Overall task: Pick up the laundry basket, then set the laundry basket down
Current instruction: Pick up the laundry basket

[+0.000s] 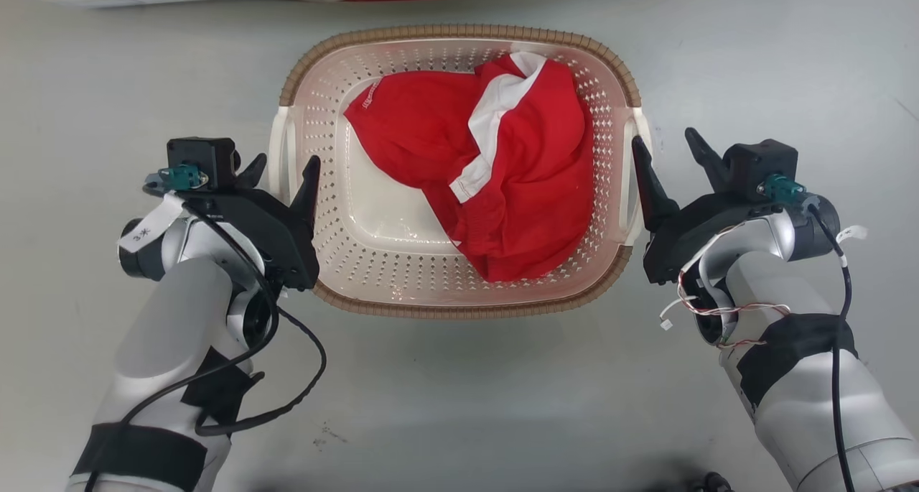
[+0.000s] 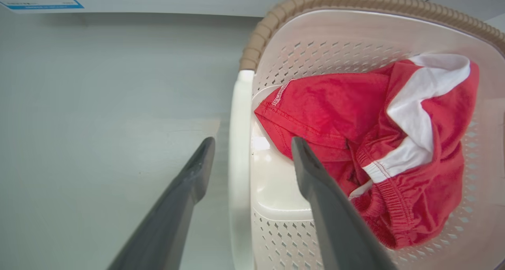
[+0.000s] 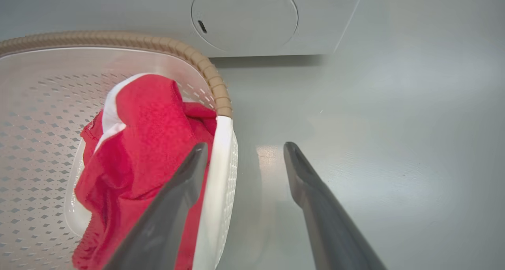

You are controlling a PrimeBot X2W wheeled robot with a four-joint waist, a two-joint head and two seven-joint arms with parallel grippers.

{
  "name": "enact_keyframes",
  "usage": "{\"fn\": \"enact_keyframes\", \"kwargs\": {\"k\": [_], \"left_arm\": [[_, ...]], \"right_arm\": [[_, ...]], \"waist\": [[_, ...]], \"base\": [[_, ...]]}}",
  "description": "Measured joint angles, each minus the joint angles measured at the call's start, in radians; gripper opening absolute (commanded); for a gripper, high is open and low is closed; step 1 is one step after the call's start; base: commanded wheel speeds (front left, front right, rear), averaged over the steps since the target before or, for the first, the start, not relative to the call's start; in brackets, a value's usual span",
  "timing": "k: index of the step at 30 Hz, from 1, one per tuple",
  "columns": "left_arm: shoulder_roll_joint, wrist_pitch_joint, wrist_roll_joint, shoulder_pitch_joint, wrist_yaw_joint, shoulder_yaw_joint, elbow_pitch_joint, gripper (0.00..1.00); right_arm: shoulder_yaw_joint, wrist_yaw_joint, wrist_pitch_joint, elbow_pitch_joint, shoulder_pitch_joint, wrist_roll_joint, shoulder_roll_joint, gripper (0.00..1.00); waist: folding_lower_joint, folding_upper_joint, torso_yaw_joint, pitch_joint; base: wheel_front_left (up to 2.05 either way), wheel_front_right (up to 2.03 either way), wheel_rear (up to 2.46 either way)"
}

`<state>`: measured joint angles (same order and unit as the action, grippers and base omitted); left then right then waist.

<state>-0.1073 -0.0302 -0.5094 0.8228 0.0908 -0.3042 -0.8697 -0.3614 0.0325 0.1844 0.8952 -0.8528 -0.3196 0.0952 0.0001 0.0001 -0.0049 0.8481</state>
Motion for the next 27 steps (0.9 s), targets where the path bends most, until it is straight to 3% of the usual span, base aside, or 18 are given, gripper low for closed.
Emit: {"fn": "enact_keyframes", "kwargs": {"k": [12,13,14,15,16,27], "left_arm": [[0.01,-0.007,0.0,0.067,0.016,-0.004,-0.092,1.0],[0.011,-0.004,-0.001,0.073,0.016,-0.004,-0.1,1.0],[0.011,-0.002,-0.002,0.076,0.016,-0.003,-0.106,0.8],[0.012,-0.002,-0.005,0.078,0.016,-0.003,-0.114,0.32],[0.012,0.002,-0.009,0.079,0.017,-0.003,-0.123,0.0],[0.041,0.016,-0.036,0.112,0.025,-0.004,-0.193,0.0]], "right_arm": [[-0.022,0.021,-0.007,0.082,-0.066,-0.007,-0.016,1.0],[-0.023,0.021,-0.006,0.087,-0.07,-0.007,-0.017,0.73],[-0.025,0.025,-0.006,0.094,-0.074,-0.009,-0.018,0.0],[-0.026,0.03,-0.003,0.1,-0.079,-0.011,-0.021,0.0],[-0.027,0.03,-0.001,0.105,-0.083,-0.015,-0.026,0.0],[-0.03,0.038,0.011,0.17,-0.114,-0.034,-0.044,0.0]], "waist": [[0.0,0.0,-0.004,0.071],[0.0,0.0,-0.004,0.076],[0.0,0.0,-0.003,0.079],[0.0,0.0,-0.003,0.081],[0.0,0.0,-0.002,0.082],[-0.0002,-0.0002,0.001,0.073]], "base": [[0.0,0.0,0.0],[0.0,0.0,0.0],[0.0,0.0,0.0],[0.0,0.0,0.0],[0.0,0.0,0.0],[0.0,0.0,0.0]]}}
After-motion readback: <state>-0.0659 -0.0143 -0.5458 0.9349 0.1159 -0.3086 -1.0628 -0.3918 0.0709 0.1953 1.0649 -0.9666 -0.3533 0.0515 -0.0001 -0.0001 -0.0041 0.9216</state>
